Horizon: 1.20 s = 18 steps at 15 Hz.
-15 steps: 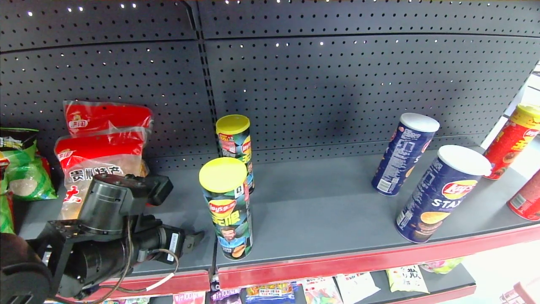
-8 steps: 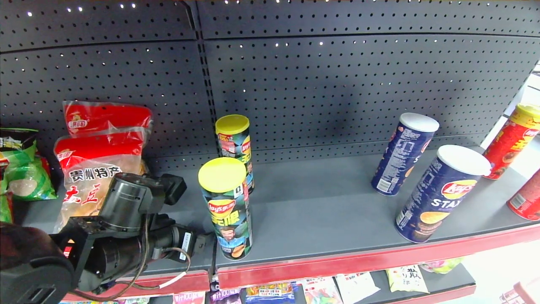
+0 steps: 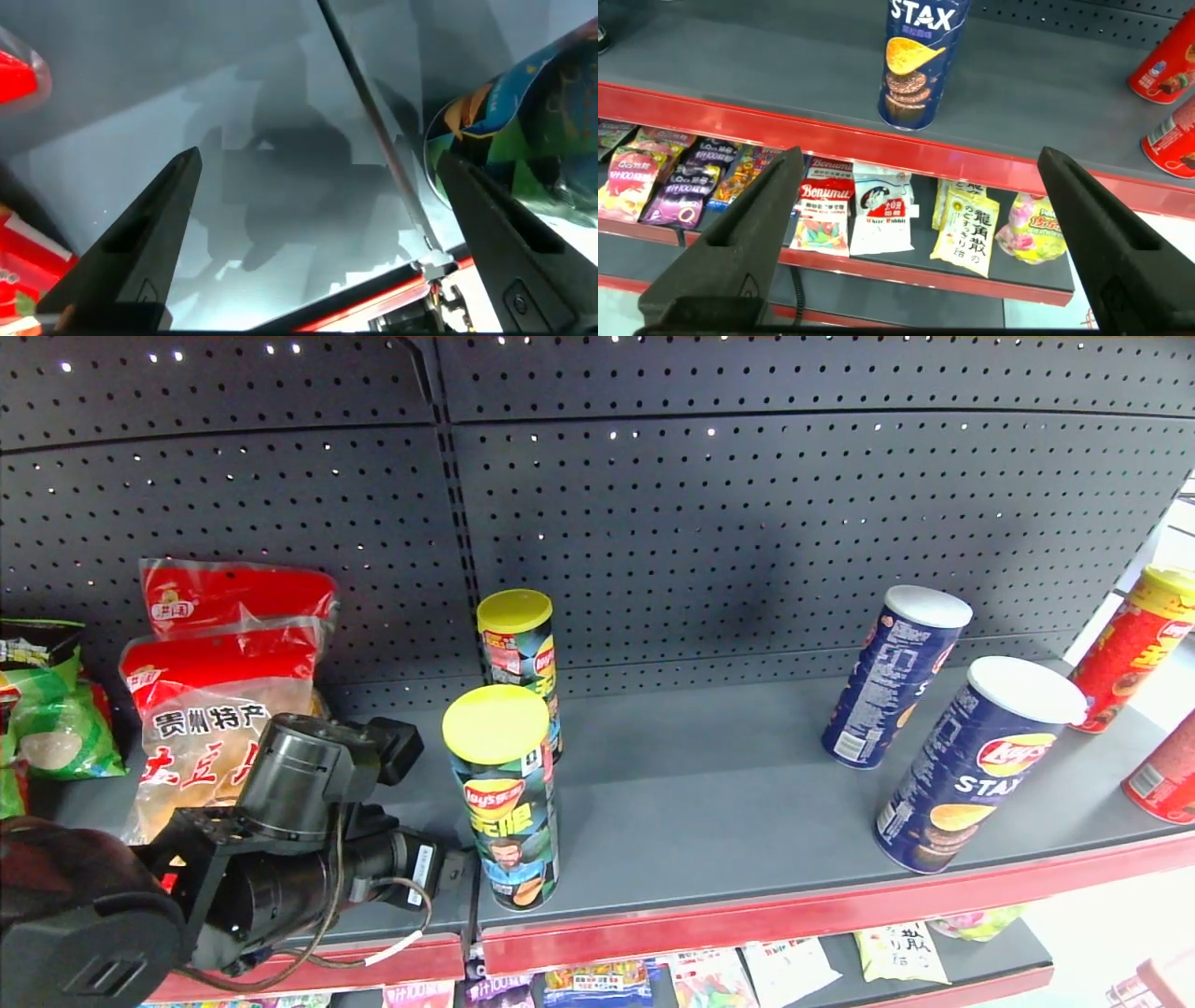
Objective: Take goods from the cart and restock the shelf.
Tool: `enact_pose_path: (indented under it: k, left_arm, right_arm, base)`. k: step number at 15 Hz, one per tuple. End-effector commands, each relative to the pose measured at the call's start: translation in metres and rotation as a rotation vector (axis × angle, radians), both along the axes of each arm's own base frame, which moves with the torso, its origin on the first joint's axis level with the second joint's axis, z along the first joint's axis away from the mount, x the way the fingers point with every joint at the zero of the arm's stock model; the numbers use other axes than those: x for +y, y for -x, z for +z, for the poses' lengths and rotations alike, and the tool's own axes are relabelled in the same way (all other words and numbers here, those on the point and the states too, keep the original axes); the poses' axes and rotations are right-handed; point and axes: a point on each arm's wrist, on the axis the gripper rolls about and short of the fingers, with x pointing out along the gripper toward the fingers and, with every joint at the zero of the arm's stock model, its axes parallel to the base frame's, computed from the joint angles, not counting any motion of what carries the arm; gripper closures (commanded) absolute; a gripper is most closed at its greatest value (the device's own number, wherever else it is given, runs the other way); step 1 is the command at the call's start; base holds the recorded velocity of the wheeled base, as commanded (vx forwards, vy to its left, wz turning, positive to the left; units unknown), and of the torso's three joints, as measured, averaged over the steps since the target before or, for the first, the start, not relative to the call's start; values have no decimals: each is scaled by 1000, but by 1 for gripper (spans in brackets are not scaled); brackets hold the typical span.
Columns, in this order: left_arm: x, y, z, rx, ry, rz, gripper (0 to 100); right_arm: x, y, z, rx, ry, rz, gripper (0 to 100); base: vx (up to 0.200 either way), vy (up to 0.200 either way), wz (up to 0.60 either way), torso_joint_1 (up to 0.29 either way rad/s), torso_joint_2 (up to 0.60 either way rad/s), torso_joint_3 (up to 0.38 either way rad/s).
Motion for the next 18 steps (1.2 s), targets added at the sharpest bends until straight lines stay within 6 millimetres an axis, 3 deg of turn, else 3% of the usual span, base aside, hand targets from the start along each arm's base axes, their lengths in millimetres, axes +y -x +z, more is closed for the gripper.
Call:
enact_pose_path:
  k: [1, 7, 10, 14, 16, 18]
  left_arm:
    - [-2, 1, 0, -1, 1, -9, 0]
    - [0, 5, 0, 3, -1, -4, 0]
    - [25, 23, 4, -23, -19, 70, 0]
    - [62, 77, 45, -159, 30, 111, 0]
    - [86, 128, 71, -241, 25, 82, 0]
    - [97, 152, 78, -251, 19, 78, 0]
  right_arm:
    - [0, 0, 0, -1, 0, 0, 0]
    - [0, 0, 2, -7, -1, -3, 0]
    - [0, 1, -3, 4, 2, 3, 0]
    - [5, -10, -5, 110, 13, 57, 0]
    - [7, -17, 1, 139, 26, 35, 0]
    - [6, -17, 0, 149, 34, -8, 0]
  base:
    - [0, 0, 0, 0, 0, 0]
    - [0, 0, 0, 0, 0, 0]
    - [0, 0, 0, 0, 0, 0]
    - [0, 0, 0, 0, 0, 0]
    - [0, 0, 0, 0, 0, 0]
    - [0, 0, 0, 0, 0, 0]
